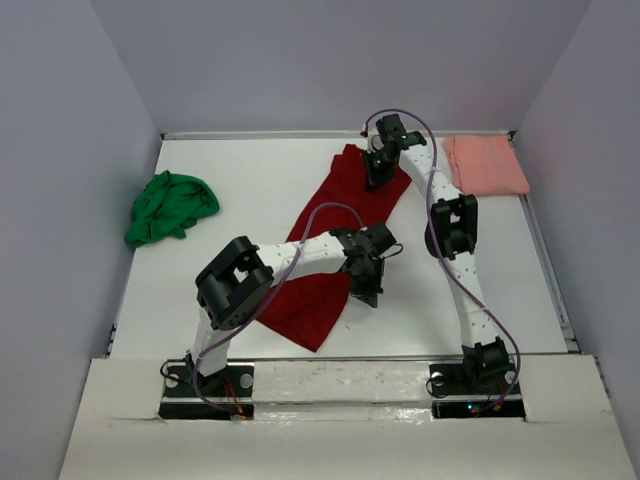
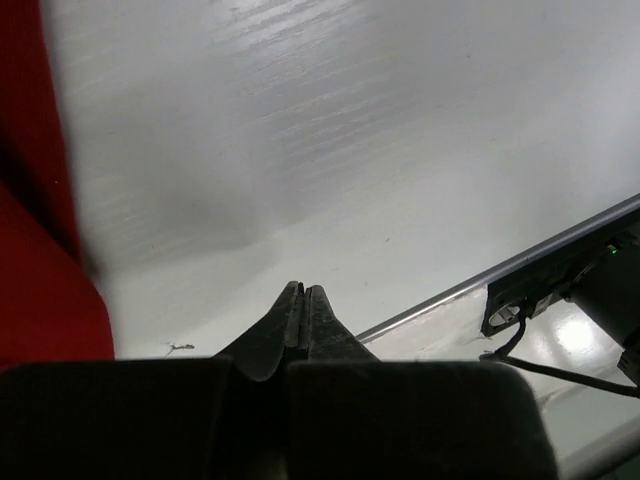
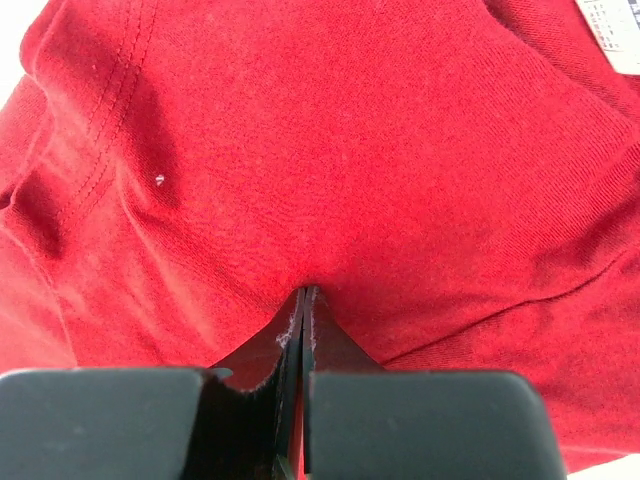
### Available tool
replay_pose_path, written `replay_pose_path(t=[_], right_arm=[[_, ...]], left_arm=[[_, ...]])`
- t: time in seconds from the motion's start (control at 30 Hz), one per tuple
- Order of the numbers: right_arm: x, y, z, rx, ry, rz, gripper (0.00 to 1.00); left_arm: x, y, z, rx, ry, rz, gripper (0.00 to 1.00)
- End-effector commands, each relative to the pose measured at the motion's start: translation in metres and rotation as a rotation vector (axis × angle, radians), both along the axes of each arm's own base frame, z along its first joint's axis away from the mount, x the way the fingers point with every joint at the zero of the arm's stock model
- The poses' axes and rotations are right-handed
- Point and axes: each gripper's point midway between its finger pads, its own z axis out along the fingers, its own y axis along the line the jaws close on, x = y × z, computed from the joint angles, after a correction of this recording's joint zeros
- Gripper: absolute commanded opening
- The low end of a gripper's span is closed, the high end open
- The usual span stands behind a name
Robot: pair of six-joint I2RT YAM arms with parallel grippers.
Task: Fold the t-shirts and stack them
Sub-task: Fold the tshirt
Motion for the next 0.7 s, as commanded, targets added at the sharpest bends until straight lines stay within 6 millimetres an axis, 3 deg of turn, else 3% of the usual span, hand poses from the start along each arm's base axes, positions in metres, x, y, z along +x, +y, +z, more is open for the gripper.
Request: replay_pose_path(t=[0.0,0.13,0.3,0.43,0.5,0.57,0.6,0.67], right_arm=[[0.012,0.023,0.031,-0.017,-0.14,0.049,0.0],[0.025,0.022,0.07,-0.012,-0.248,0.036,0.0],[0.036,0.022,0.095,-0.003,-0.326,0.02,0.0],[0.043,0.017,0.116,-0.017,-0.384,-0.015,0.01],[0.044,0.014,0.136,-0.017,-0.421,-0.032,0.22],[0.042,0.009,0.149,-0.028,-0.44,-0.049,0.41],[0.038,0.002,0.167,-0.039,-0.462,-0.082,0.48],[0.03,-0.006,0.177,-0.056,-0.457,-0.12,0.52]], left_arm=[[0.016,0.0,0.035,0.018,-0.142,-0.015,0.0],[0.032,0.007,0.065,0.025,-0.263,-0.021,0.0],[0.063,0.028,0.1,0.111,-0.438,0.019,0.0],[0.087,0.049,0.116,0.116,-0.481,0.092,0.0],[0.1,0.062,0.124,0.113,-0.502,0.133,0.0],[0.121,0.089,0.122,0.151,-0.493,0.192,0.0],[0.129,0.097,0.122,0.157,-0.486,0.209,0.0],[0.149,0.122,0.121,0.184,-0.483,0.252,0.0]])
